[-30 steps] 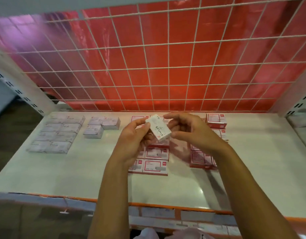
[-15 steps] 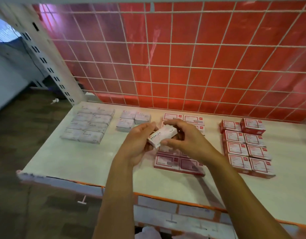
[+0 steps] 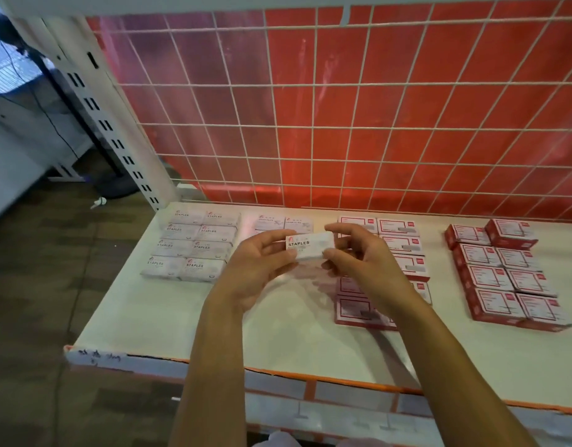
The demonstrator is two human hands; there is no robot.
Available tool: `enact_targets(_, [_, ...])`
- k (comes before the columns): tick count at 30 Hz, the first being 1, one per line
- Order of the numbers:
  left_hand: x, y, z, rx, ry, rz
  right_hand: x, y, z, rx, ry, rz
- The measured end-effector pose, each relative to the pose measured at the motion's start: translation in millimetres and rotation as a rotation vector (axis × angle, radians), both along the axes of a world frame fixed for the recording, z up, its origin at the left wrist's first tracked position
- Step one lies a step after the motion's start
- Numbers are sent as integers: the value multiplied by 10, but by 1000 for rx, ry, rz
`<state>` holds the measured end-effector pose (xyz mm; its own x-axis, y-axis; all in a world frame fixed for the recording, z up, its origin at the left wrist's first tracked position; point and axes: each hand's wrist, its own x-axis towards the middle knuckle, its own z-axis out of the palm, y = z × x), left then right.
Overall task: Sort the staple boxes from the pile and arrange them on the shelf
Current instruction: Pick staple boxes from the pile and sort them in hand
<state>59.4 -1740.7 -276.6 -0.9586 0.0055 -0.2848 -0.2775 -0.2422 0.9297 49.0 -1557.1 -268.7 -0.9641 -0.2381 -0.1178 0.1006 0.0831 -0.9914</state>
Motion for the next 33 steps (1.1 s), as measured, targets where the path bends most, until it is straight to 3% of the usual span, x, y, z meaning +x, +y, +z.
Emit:
enact_targets(9, [21,-279,-33,-4,-76,-24,68,-312,-86,-50,59,-98])
enact_targets(15, [58,-461,-92,-31,-50,-22,151,-437,-82,-82,-28,-23])
enact_targets(19, [77,-497,-118,-46,-9,-35,168,-489,-102,249,60,-26])
enact_targets(25, [71,-399,-129,-98,-21,-22,85,-539,-136,865,388,106])
enact_targets(27, [43,-371,-182,-205,-23,20,40,-554,-166,955,409,90])
enact_targets(30, [6,-379,-219,-607,52,79,-55,-558,-202,1006,379,44])
enact_targets(33, [25,-340,-175,-869,148,98,-136,-561,-180,1067,334,8])
